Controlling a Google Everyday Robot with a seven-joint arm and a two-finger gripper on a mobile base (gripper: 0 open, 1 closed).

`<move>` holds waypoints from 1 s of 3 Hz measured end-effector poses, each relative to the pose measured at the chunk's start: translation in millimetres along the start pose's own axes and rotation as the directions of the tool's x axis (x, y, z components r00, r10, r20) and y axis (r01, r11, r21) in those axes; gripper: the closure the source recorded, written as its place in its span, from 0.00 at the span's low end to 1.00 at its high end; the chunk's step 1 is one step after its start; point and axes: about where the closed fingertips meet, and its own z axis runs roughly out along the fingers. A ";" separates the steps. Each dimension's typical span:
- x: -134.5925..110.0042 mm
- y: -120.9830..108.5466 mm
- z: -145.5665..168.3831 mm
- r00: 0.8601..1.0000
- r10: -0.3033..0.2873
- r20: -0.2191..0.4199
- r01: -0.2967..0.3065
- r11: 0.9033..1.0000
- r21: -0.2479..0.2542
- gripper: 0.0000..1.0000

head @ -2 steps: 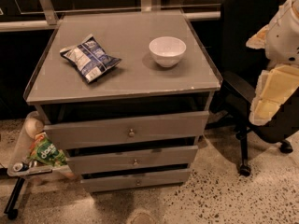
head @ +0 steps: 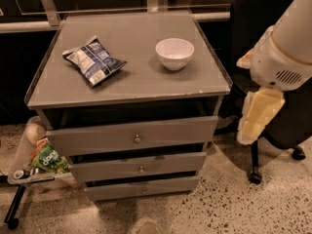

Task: Open top drawer

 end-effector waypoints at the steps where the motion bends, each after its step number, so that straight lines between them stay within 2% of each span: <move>1: -27.3 12.2 75.2 0.999 -0.027 0.034 0.030 0.997 -0.070 0.00; 2: -28.6 14.8 80.6 0.999 -0.019 0.040 0.022 0.997 -0.078 0.00; 3: -36.6 22.1 117.0 0.998 0.012 0.056 -0.006 0.995 -0.097 0.00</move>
Offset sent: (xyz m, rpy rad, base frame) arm 0.0224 0.0648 -0.1065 0.0645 0.0899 0.0806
